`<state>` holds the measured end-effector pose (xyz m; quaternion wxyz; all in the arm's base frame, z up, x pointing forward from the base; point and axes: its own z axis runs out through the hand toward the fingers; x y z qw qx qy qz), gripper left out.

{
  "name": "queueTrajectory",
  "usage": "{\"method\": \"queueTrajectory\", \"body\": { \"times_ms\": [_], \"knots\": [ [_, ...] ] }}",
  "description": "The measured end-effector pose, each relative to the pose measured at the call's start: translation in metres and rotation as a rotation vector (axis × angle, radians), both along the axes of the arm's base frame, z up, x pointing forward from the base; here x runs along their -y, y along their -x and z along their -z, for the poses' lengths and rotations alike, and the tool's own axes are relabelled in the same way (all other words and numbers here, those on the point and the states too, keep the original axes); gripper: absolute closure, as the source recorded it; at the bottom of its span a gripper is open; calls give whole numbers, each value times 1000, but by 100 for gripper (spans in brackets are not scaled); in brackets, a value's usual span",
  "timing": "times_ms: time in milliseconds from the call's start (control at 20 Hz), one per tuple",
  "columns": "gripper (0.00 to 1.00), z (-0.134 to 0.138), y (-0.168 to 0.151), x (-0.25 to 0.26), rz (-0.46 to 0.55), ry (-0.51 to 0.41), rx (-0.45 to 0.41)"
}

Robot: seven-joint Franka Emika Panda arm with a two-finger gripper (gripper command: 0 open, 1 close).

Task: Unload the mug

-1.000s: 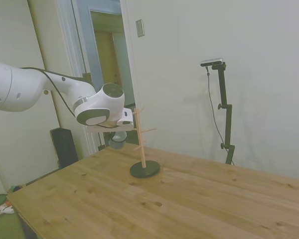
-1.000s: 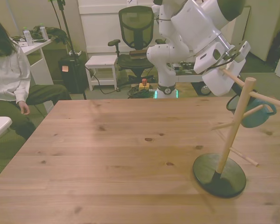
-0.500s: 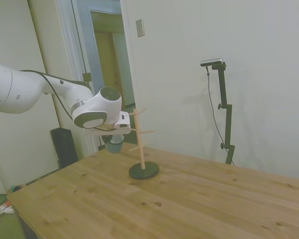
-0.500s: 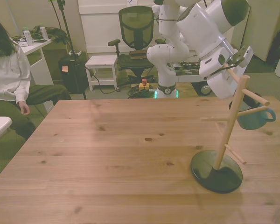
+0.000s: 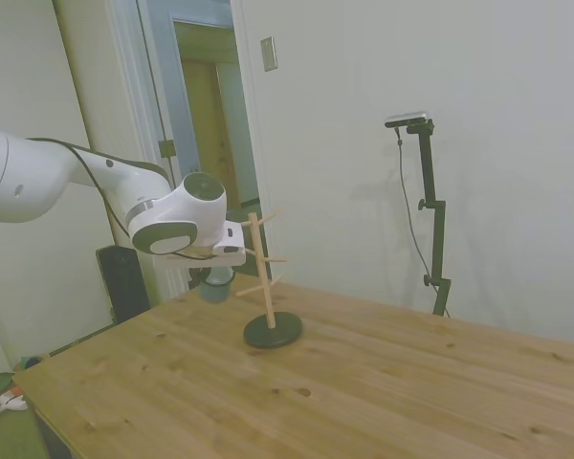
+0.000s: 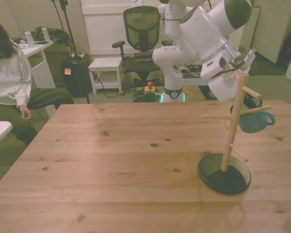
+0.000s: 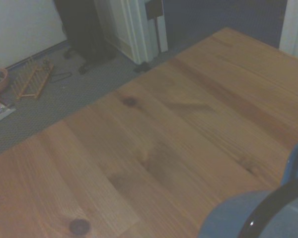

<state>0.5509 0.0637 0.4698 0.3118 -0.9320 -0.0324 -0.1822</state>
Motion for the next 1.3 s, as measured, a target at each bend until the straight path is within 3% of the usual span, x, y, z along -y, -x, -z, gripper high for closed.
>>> {"method": "queueTrajectory", "body": {
  "times_ms": [400,800,1300],
  "knots": [
    [100,-13,11,29,47,-6,22],
    [100,-13,19,21,28,-6,18],
    [100,-31,71,34,6,19,-35]
  ]
}}
